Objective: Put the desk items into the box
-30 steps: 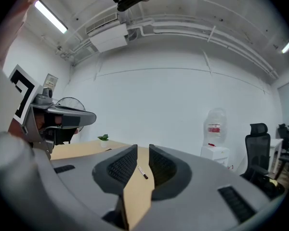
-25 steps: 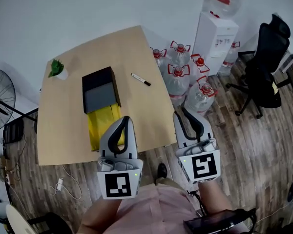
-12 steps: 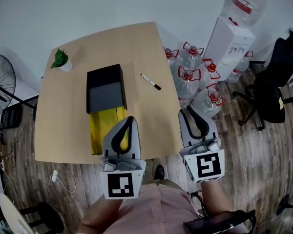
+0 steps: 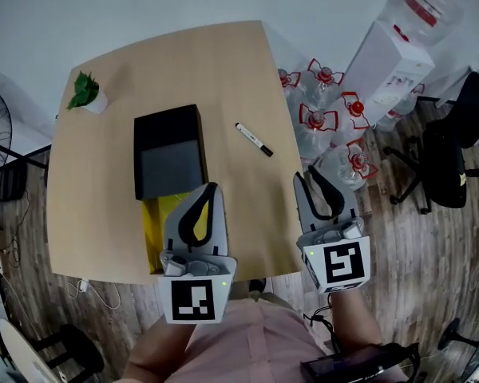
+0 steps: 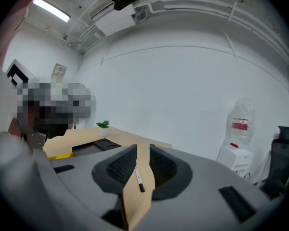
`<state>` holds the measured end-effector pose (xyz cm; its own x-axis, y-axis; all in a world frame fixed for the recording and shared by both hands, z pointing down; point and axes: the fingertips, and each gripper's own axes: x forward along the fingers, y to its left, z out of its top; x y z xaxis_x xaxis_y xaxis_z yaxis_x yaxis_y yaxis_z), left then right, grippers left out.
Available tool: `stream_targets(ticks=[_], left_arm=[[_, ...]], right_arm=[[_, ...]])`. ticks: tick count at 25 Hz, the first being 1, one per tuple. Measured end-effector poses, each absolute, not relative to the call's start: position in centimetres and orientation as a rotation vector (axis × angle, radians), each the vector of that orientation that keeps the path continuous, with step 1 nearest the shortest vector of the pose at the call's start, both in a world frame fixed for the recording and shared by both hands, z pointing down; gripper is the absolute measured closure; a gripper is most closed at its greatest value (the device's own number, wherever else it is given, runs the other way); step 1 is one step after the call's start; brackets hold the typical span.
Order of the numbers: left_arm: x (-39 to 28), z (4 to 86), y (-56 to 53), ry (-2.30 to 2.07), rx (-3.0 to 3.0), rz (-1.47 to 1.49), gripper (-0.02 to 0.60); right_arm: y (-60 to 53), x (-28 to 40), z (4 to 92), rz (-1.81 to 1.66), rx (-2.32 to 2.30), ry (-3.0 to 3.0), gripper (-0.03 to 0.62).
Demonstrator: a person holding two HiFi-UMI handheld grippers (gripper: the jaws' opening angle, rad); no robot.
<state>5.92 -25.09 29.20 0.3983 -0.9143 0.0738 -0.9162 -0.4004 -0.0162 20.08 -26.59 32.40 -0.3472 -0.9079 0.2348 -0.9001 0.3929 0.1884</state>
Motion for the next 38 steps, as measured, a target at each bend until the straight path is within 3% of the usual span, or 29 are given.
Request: stream_targets(ticks=[23, 38], left_arm=[[2.6, 40.7, -37.4, -1.623, 2.443, 0.255, 0.571], [1.7, 43.4, -39.0, -1.628, 2.371, 0.312, 0.571]], right_arm=[[-38.5, 17.4, 52.6, 0.318, 1.240, -2.199, 0.488], [-39.6, 16.9, 58.3, 0.402, 1.084, -2.087, 0.491]])
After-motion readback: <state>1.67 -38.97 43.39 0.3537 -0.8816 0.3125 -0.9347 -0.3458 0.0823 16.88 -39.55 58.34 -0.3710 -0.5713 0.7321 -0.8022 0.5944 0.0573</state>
